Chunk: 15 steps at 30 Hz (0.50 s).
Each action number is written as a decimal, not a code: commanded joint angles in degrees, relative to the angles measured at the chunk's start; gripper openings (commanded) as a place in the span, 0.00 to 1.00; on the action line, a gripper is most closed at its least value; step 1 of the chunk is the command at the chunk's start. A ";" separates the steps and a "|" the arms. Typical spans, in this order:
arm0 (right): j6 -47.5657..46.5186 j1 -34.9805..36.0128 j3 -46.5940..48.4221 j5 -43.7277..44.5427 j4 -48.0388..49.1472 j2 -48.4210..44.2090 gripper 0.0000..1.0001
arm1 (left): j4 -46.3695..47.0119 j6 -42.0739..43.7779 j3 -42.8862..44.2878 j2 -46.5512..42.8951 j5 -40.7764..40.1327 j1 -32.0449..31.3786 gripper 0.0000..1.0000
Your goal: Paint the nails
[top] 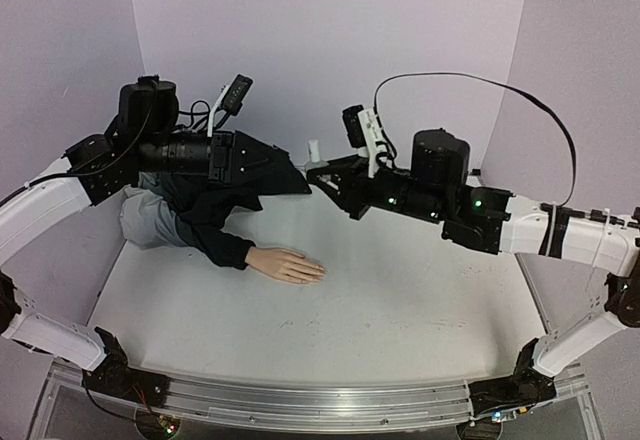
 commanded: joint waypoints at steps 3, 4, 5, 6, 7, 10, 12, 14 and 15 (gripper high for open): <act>-4.05 8.42 7.84 24.99 0.31 6.50 0.00 | 2.32 -7.08 0.32 -0.63 -12.42 0.28 0.80; -4.59 9.43 8.79 25.92 0.05 7.50 0.00 | 2.49 -7.48 0.31 -0.62 -13.16 0.28 0.79; -4.98 10.12 9.77 26.82 -0.18 8.43 0.00 | 2.78 -7.86 0.16 -0.58 -13.65 0.33 0.74; -5.31 10.69 10.59 27.21 -0.42 9.24 0.00 | 3.30 -8.29 -0.09 -0.63 -13.83 0.28 0.69; -5.50 11.16 11.15 27.45 -0.52 9.80 0.00 | 3.79 -8.59 -0.21 -0.50 -13.71 0.28 0.65; -5.26 11.78 12.48 27.47 -0.53 11.02 0.00 | 4.19 -8.92 -0.34 0.06 -12.98 0.33 0.56; -5.47 12.18 13.30 27.36 -0.49 11.70 0.00 | 4.30 -8.99 -0.51 0.48 -12.53 0.28 0.52; -5.66 12.50 14.01 27.56 -0.45 12.20 0.00 | 4.31 -9.02 -0.66 0.79 -12.39 0.22 0.48; -5.79 12.56 14.46 27.65 -0.45 12.41 0.00 | 4.31 -8.96 -0.70 0.84 -12.40 0.24 0.46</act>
